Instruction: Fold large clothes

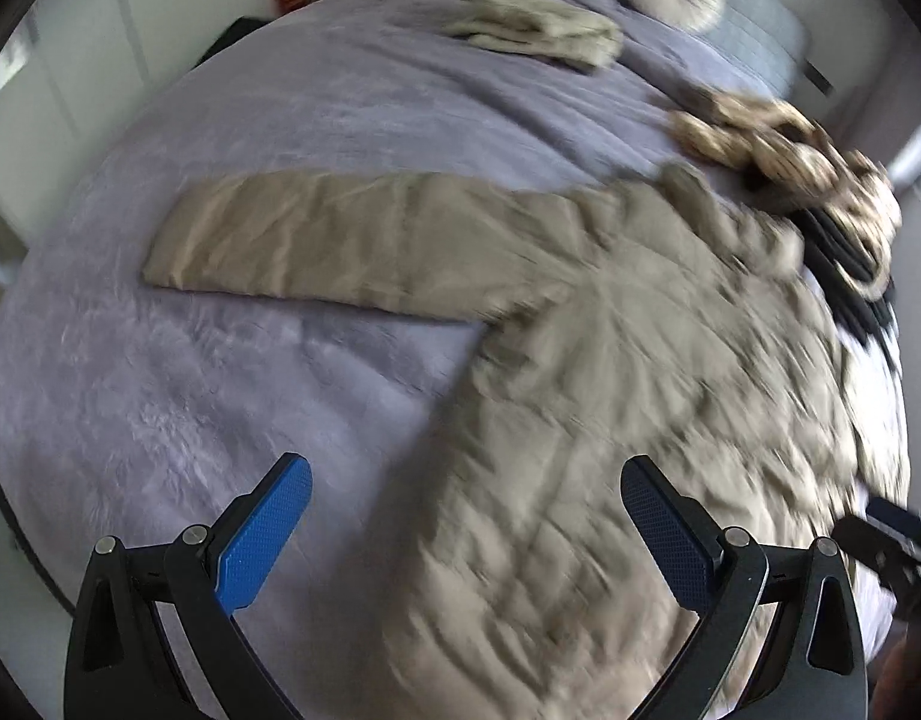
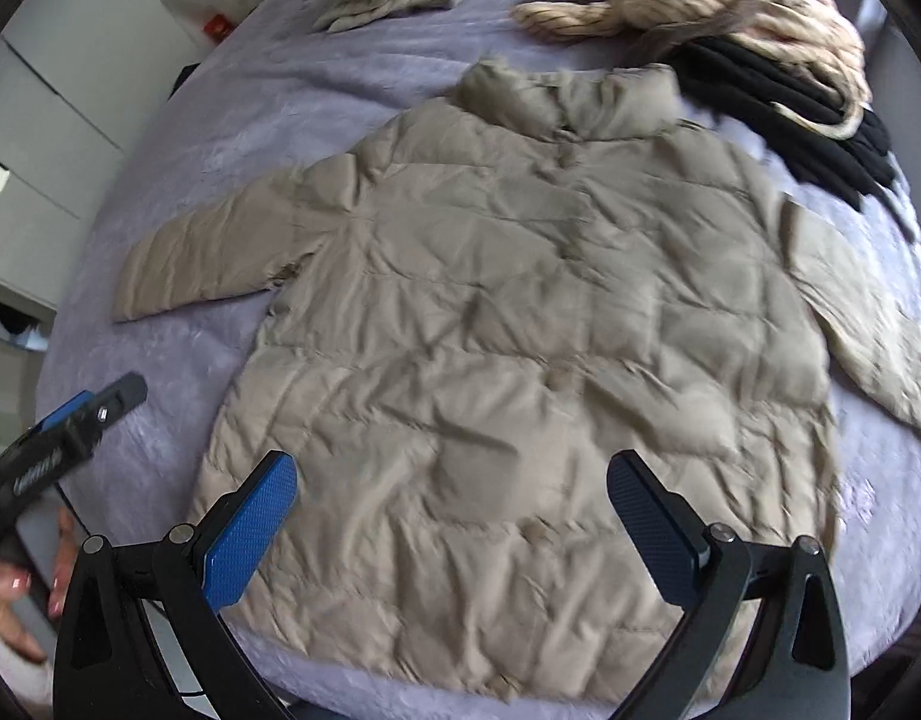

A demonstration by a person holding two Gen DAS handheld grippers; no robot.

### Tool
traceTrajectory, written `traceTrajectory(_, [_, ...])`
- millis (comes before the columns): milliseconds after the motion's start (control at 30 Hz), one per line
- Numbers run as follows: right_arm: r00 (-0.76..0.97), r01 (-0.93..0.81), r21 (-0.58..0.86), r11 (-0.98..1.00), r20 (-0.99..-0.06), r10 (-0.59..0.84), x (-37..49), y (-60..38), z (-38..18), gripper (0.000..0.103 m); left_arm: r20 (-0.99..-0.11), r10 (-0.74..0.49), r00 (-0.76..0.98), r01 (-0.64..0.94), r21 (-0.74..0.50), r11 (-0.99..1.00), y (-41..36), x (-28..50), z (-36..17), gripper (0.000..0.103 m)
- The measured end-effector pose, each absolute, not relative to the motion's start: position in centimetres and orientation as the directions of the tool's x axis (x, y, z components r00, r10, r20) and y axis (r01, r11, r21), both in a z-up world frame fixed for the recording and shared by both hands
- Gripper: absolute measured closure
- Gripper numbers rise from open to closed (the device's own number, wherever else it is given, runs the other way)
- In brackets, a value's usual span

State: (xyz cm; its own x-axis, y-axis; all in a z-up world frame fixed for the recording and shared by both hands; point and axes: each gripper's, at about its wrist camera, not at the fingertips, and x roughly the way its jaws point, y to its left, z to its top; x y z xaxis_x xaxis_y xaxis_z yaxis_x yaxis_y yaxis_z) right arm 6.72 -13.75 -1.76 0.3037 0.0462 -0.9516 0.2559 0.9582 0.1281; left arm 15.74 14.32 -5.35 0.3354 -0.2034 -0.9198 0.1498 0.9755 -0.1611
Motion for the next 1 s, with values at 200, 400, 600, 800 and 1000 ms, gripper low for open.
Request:
traceTrajectory(200, [0.266,0.185,0.135,0.973,-0.961,0.082,12.6,-11.1,-5.4,0.000,-0.908,-0.224,0.355,-0.019,-0.247,0.969,19.7,23.4,-10.9,0.000])
traceTrajectory(400, [0.282,0.118,0.173,0.978,-0.950,0.134,18.5,-8.7,-9.6,0.000,-0.895,-0.247,0.372,-0.175,-0.329,0.928,24.6,30.6,-17.2,0.000])
traceTrajectory(600, [0.327,0.110,0.254,0.961,-0.922,0.207,24.2,-7.4,-12.6,0.039,-0.885,-0.252,0.392,-0.263,-0.370,0.891,27.3,34.9,-21.1,0.000])
traceTrajectory(800, [0.366,0.110,0.334,0.936,-0.889,0.274,28.4,-6.5,-15.1,0.090,-0.871,-0.180,0.456,-0.302,-0.342,0.890,26.9,36.4,-21.2,0.020])
traceTrajectory(1000, [0.336,0.111,0.333,0.936,-0.899,0.280,29.6,-5.3,-18.6,0.091,-0.819,-0.316,0.478,-0.197,-0.451,0.871,27.9,37.6,-20.2,0.096])
